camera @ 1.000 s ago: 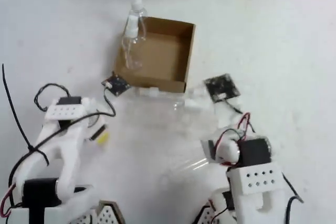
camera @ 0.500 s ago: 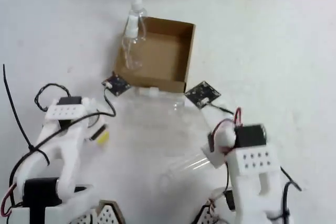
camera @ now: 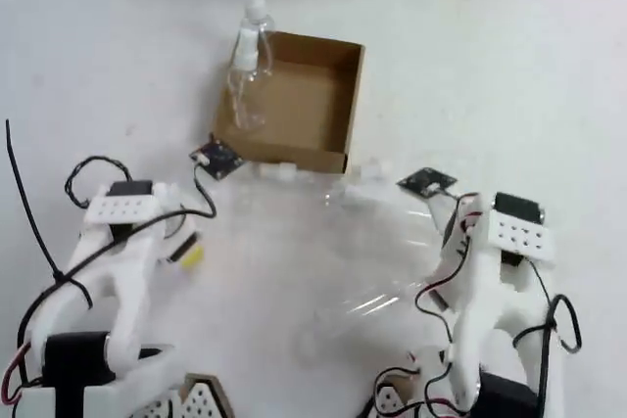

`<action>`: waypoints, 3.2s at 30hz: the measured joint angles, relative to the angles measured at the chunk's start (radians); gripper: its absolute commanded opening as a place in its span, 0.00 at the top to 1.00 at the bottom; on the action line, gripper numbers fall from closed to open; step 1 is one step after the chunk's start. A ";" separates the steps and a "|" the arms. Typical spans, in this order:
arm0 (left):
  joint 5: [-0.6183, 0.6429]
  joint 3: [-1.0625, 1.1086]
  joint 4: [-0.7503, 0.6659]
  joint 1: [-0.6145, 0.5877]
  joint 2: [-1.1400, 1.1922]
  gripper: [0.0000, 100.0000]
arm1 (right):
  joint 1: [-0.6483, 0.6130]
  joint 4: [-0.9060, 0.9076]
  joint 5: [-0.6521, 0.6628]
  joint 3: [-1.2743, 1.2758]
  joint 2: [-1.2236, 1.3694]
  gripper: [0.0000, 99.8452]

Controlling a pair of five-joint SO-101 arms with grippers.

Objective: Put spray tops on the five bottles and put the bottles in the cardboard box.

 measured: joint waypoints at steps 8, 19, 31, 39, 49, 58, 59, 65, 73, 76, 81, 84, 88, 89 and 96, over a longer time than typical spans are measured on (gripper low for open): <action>0.000 0.000 -0.006 0.000 0.000 0.82 | -0.112 -0.241 -0.242 0.087 0.029 0.98; 0.000 0.000 -0.006 -0.002 0.000 0.82 | -0.373 -0.295 -0.457 0.043 0.043 0.98; 0.000 0.000 -0.006 -0.002 0.000 0.82 | -0.597 -0.384 -0.555 0.011 0.044 0.98; 0.000 0.000 -0.006 -0.002 0.000 0.82 | -0.732 -0.417 -0.555 0.011 0.044 0.98; 0.000 0.000 -0.006 -0.002 0.000 0.82 | -0.583 -0.209 -0.474 -0.253 0.044 0.86; 0.000 0.000 -0.006 -0.002 0.000 0.82 | -0.376 -0.141 -0.153 -0.497 0.051 0.83; 0.000 0.000 -0.006 -0.002 0.000 0.82 | -0.367 -0.164 -0.104 -0.499 0.063 0.83; 0.000 0.000 -0.006 -0.002 0.000 0.82 | -0.327 -0.258 0.207 -0.499 0.236 0.83; 0.000 0.000 -0.006 -0.002 0.000 0.82 | -0.327 -0.196 0.405 -0.760 0.574 0.83; 0.000 0.000 -0.006 -0.002 0.000 0.82 | -0.328 -0.117 0.445 -0.904 0.706 0.83; 0.000 0.000 -0.006 -0.002 0.000 0.82 | -0.342 0.018 0.503 -1.108 0.913 0.83; 0.000 0.000 -0.006 -0.002 0.000 0.82 | -0.350 0.048 0.512 -1.200 1.010 0.83; 0.000 0.000 -0.015 -0.002 0.000 0.82 | -0.345 0.057 0.514 -1.270 1.114 0.83; 0.000 0.000 -0.020 -0.002 0.000 0.82 | -0.345 0.061 0.514 -1.286 1.126 0.83; 0.000 0.000 -0.021 -0.002 0.000 0.82 | -0.347 0.064 0.465 -1.386 1.175 0.94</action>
